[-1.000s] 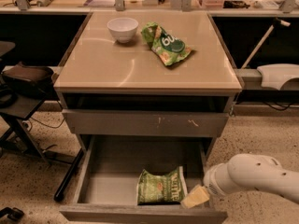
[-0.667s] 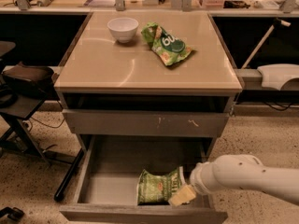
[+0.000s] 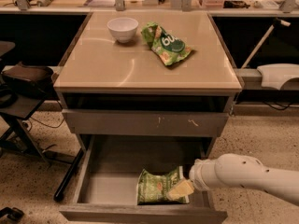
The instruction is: Pick green jalapeno chip bag from middle drawer and place on counter
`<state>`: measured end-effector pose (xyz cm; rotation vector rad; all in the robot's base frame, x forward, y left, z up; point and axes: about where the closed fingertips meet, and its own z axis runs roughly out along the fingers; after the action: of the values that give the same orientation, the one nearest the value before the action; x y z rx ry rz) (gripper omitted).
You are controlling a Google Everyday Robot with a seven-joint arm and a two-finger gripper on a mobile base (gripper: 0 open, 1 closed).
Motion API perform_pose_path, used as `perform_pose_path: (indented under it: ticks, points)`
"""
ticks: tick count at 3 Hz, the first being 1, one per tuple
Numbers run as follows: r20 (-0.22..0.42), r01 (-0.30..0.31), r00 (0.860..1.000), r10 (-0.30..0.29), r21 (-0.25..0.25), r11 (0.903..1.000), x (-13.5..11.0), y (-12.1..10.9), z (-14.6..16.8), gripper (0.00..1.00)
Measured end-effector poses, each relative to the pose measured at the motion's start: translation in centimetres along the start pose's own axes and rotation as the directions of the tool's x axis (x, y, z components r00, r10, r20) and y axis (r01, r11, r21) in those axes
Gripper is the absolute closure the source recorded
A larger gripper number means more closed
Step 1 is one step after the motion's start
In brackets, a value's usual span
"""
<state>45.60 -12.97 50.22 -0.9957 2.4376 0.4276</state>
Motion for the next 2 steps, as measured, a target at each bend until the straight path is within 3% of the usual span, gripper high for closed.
perform_pose_path:
  ticks: [1, 2]
  points:
    - [0.209, -0.19, 0.96, 0.185, 0.002, 0.9818, -3.2, -3.2, 1.4, 0.0]
    - [0.354, -0.372, 0.869, 0.345, 0.011, 0.928, -5.2, -6.5, 3.4, 0.0]
